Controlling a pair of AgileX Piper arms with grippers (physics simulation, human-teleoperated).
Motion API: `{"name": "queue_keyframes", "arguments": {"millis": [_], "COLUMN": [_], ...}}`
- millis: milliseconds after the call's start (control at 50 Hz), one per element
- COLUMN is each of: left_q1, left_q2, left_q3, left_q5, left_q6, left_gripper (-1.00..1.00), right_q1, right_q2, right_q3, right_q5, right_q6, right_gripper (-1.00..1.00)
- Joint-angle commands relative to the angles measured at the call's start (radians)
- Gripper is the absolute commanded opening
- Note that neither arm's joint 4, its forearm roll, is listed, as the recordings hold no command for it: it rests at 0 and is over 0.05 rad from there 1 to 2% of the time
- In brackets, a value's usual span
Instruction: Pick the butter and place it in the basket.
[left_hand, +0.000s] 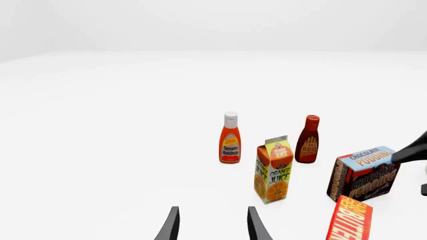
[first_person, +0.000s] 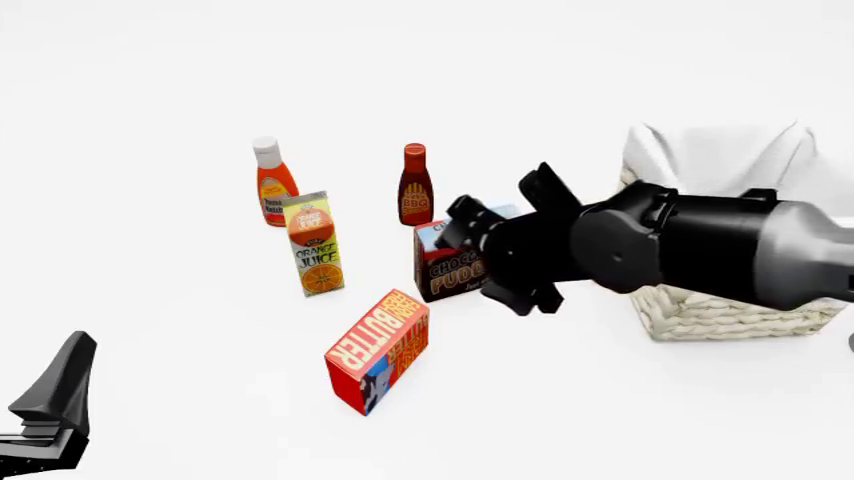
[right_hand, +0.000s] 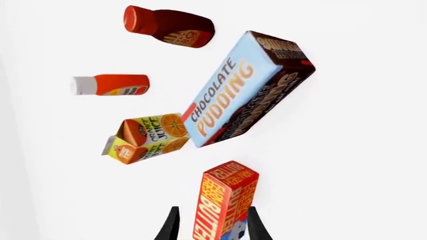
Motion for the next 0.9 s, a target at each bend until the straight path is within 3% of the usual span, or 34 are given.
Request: {"name": "queue_keyframes", "arguments": {"millis": [20, 540, 900], "left_q1": [0.0, 0.0, 0.0], "left_q2": [0.0, 0.0, 0.0], "left_q3": [0.0, 0.0, 0.0], "left_q5": [0.0, 0.0, 0.0], "left_q6": [0.0, 0.0, 0.0], "left_gripper": [1.0, 1.0, 1.0], "right_q1": [0.021, 0.08, 0.052], "right_q2": [0.028, 0.13, 0.114], "right_q3": [-0.019, -0.137, -0.127], "right_q5": [-0.01, 0.076, 0.071], "right_q6": [0.014, 0.001, 0.007], "right_gripper": [1.0, 1.0, 1.0]}}
